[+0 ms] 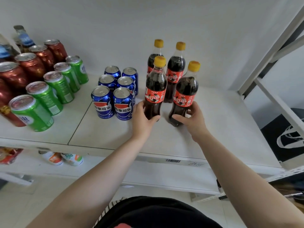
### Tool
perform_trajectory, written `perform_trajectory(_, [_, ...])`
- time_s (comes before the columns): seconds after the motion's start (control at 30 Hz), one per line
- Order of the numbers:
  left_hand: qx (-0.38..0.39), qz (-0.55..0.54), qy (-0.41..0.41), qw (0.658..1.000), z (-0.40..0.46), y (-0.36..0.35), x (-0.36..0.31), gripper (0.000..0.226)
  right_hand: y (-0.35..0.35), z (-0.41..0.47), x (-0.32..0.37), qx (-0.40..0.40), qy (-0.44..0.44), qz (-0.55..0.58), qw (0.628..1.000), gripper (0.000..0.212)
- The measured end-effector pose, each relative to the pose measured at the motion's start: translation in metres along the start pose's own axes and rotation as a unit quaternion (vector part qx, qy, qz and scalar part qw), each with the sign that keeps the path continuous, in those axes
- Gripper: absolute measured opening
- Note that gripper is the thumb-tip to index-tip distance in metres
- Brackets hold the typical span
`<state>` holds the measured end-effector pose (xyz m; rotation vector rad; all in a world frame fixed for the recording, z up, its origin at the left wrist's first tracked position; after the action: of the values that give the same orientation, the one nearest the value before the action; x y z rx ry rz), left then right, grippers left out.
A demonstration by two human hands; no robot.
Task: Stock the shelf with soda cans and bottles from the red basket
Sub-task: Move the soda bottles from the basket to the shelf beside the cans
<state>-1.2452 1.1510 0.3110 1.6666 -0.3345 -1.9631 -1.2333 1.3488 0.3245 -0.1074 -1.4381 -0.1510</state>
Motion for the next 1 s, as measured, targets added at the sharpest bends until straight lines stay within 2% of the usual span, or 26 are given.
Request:
perform_trajectory(0.23, [-0.071, -0.011, 0.043, 0.996, 0.002, -0.009, -0.002, 0.058, -0.008, 0.018, 0.001, -0.023, -0.009, -0.025, 0.999, 0.041])
perform_trajectory(0.47, [-0.117, -0.055, 0.087, 0.988, 0.015, -0.016, -0.004, 0.057, -0.015, 0.032, 0.001, -0.026, -0.013, -0.042, 0.999, 0.044])
perform_trajectory(0.73, [-0.115, -0.053, 0.094, 0.987, 0.023, -0.02, -0.002, 0.059, -0.024, 0.04, 0.001, -0.059, -0.032, -0.066, 0.996, 0.042])
perform_trajectory(1.0, [-0.108, -0.058, 0.098, 0.988, 0.03, -0.022, -0.001, 0.059, -0.023, 0.044, 0.005, -0.053, -0.037, -0.075, 0.995, 0.044])
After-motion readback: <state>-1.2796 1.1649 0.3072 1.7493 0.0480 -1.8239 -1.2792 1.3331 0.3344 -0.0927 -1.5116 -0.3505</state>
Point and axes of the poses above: each hand's wrist, its own z-axis towards the middle knuckle, its own y-axis out of the back of the hand, x = y × z, the point moved 3 cm from there along z, towards the middle knuckle, and after that the axes turned 11 degrees about z, right-handed, at the moved point
